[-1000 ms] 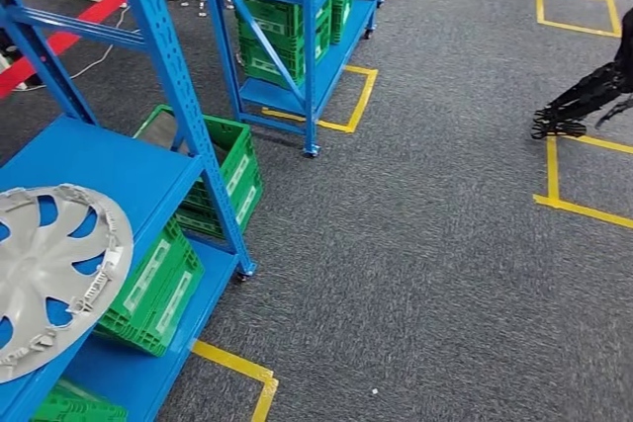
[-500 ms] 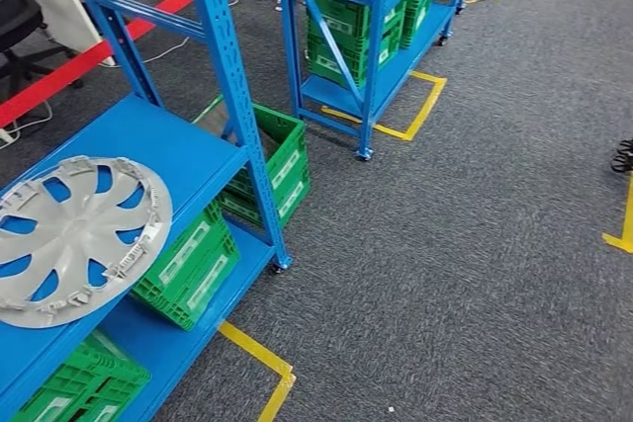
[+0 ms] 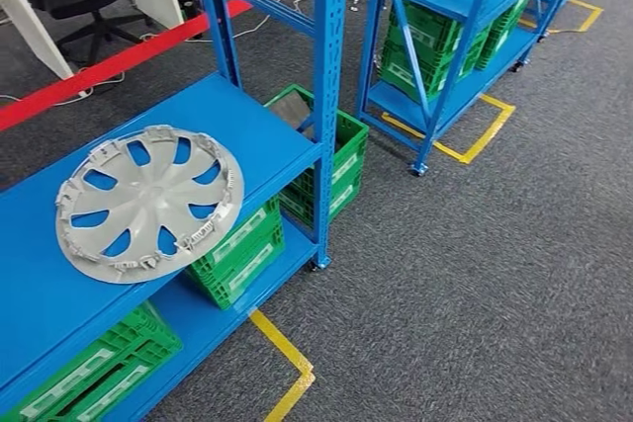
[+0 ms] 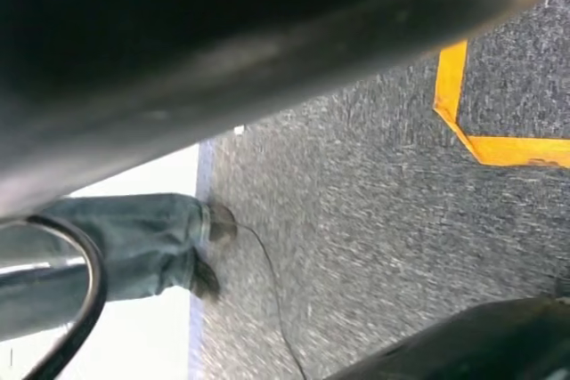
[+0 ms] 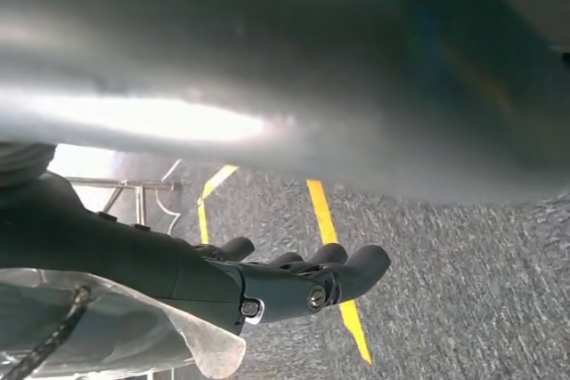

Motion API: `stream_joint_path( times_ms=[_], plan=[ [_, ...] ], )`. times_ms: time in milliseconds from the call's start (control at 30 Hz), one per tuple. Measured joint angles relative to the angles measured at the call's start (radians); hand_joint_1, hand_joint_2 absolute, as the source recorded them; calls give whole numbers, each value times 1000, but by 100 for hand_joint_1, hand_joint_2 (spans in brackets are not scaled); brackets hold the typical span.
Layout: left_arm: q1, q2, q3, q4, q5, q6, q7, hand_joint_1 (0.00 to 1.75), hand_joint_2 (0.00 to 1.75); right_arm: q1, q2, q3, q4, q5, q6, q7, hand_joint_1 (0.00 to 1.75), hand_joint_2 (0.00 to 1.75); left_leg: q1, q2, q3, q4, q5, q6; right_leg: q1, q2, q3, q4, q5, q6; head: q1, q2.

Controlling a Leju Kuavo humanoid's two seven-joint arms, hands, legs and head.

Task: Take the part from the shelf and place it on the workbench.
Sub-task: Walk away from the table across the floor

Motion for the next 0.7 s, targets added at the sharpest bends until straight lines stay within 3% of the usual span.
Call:
stream_joint_path(
  times_ms=[33, 67, 133, 200, 267, 333, 400, 467, 533, 567, 633, 700],
  plan=[
    [0, -1, 1, 0, 0, 0, -1, 0, 0, 1, 0, 0, 0, 0, 1, 0, 0, 0, 0, -14, 0, 0, 0, 0, 0, 4, -24, 38, -3, 1, 0, 0],
    [1, -1, 3, 0, 0, 0, -1, 0, 0, 2, 0, 0, 0, -1, 1, 0, 0, 0, 0, -29, 1, 1, 0, 0, -1, 7, -29, 34, 16, 1, 0, 0],
    [2, -1, 5, 0, 0, 0, -1, 0, 0, 2, 0, 0, 0, -1, 2, -1, 0, 0, 2, -58, 5, 2, -2, -3, -3, 26, 13, -81, 97, 0, 0, 0],
    [0, -2, 6, 0, 0, 0, -1, 0, 0, 2, 0, 0, 0, -1, 2, -1, 0, 0, 1, -86, 3, 7, -4, -13, -9, 75, 67, -204, 149, -3, 0, 0],
    [0, -2, 6, 0, 0, 1, -1, 0, 0, 2, 0, 0, 0, -1, 2, -2, 0, 0, 3, -108, -5, 10, -2, -26, -9, 97, 86, -238, 150, -10, -1, 0],
    [3, -2, 8, 0, 0, 2, -1, 0, 0, 1, 0, 0, 0, -2, 2, -4, 0, 0, 7, -119, -11, 12, -1, -39, -6, 73, 90, -242, 152, -21, -1, 0],
    [4, -2, 10, 0, -2, 10, -3, 0, 0, 1, -1, 0, 0, -3, -1, -8, 0, 0, 6, -78, -33, 56, -31, -50, -7, 44, 95, -249, 154, -35, -7, 0],
    [0, -2, 13, 0, -3, 20, -9, 0, 0, 3, -1, 0, 0, -6, -2, -15, 0, 0, 5, -21, -87, 173, -92, -56, -6, 12, 97, -251, 151, -45, -12, 0],
    [0, -3, 17, 0, -3, 26, -14, 0, 0, 5, -1, 0, 0, -8, -2, -18, 0, 0, 8, -2, -137, 280, -128, -61, -3, -21, 99, -251, 147, -49, -12, 0],
    [1, -3, 20, 0, -3, 28, -14, 0, 0, 5, -1, 0, 0, -9, -2, -19, 0, 0, 9, 2, -140, 288, -120, -61, -3, -36, 101, -251, 145, -49, -13, 0],
    [4, -3, 26, 0, -1, 29, -16, 0, 0, 4, -1, 0, 0, -10, -4, -23, 0, 0, 8, 18, -91, 196, -58, -57, -2, -62, 109, -251, 140, -47, -13, 0],
    [2, -4, 32, 0, 5, 31, -23, 0, 0, 3, 0, 0, 0, -10, -7, -26, 0, 0, 0, 67, -25, 69, -12, -44, 2, -84, 115, -250, 132, -40, -13, 0]
  ],
)
